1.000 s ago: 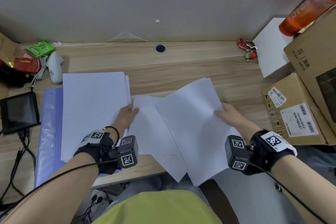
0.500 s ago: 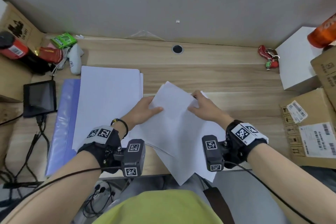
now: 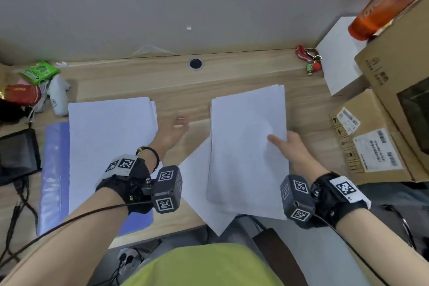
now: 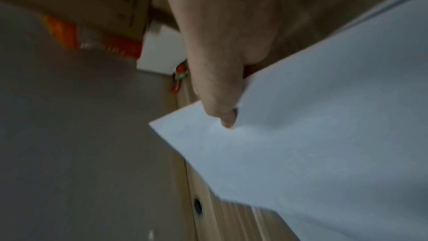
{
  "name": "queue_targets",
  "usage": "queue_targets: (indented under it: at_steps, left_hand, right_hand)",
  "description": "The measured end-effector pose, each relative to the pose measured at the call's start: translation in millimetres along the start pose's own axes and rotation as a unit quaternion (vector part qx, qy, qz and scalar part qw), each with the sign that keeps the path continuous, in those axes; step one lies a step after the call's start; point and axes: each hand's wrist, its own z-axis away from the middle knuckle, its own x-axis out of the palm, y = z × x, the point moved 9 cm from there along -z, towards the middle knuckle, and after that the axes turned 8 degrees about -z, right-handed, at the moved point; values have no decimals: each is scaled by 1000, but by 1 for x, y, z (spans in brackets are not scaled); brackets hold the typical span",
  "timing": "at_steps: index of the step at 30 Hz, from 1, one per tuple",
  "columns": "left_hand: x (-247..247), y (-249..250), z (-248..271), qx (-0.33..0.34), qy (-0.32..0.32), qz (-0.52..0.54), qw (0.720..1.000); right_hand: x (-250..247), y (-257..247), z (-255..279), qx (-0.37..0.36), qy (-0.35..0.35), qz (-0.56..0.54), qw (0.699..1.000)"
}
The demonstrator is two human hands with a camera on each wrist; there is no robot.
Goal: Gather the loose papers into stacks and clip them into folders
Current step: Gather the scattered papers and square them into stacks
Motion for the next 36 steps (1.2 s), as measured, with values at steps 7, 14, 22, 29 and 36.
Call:
queue_targets:
  at_steps: [7, 14, 22, 29, 36]
  left_hand:
    - [55, -32, -1, -65, -69, -89, 992]
    - [85, -23, 13, -41, -164, -198, 966]
    - [82, -38, 17, -61, -160, -104, 980]
    - [75, -30, 25, -51, -168, 3, 984]
    - [70, -16, 39, -26, -215, -40, 976]
  right_hand:
    - [-25, 122, 38, 215, 75, -35, 973]
    - [2, 156, 47, 270, 92, -124, 950]
    - [30, 172, 34, 273, 56, -166, 946]
    - [32, 134, 37, 239, 28, -172, 955]
    - [51, 103, 35, 200, 4, -166, 966]
